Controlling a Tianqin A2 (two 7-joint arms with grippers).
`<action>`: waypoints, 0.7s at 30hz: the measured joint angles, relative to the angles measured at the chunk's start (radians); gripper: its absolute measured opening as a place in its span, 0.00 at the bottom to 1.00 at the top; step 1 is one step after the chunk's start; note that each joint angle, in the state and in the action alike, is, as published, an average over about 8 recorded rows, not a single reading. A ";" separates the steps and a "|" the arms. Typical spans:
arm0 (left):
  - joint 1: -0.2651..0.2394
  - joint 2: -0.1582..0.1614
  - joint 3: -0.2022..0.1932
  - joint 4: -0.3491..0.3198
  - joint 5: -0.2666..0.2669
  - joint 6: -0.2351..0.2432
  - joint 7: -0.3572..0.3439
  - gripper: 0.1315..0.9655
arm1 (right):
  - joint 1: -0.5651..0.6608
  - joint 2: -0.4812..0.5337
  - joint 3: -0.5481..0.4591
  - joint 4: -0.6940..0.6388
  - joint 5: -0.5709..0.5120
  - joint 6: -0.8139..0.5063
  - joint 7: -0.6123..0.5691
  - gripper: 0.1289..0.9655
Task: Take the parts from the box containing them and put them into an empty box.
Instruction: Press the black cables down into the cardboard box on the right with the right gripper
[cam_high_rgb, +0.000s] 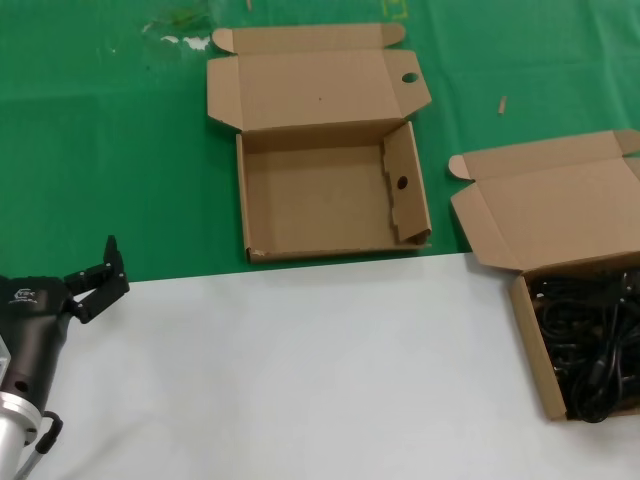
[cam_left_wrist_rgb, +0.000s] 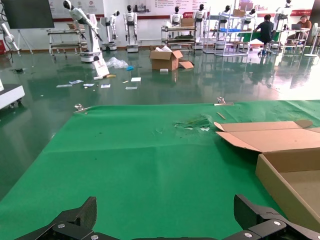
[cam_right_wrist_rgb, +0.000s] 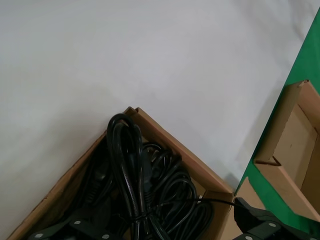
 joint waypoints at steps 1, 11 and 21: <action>0.000 0.000 0.000 0.000 0.000 0.000 0.000 1.00 | 0.007 -0.001 -0.007 -0.004 -0.002 0.002 0.001 0.89; 0.000 0.000 0.000 0.000 0.000 0.000 0.000 1.00 | 0.060 -0.023 -0.072 -0.036 -0.015 0.009 0.008 0.71; 0.000 0.000 0.000 0.000 0.000 0.000 0.000 1.00 | 0.099 -0.042 -0.119 -0.073 -0.023 0.008 0.003 0.53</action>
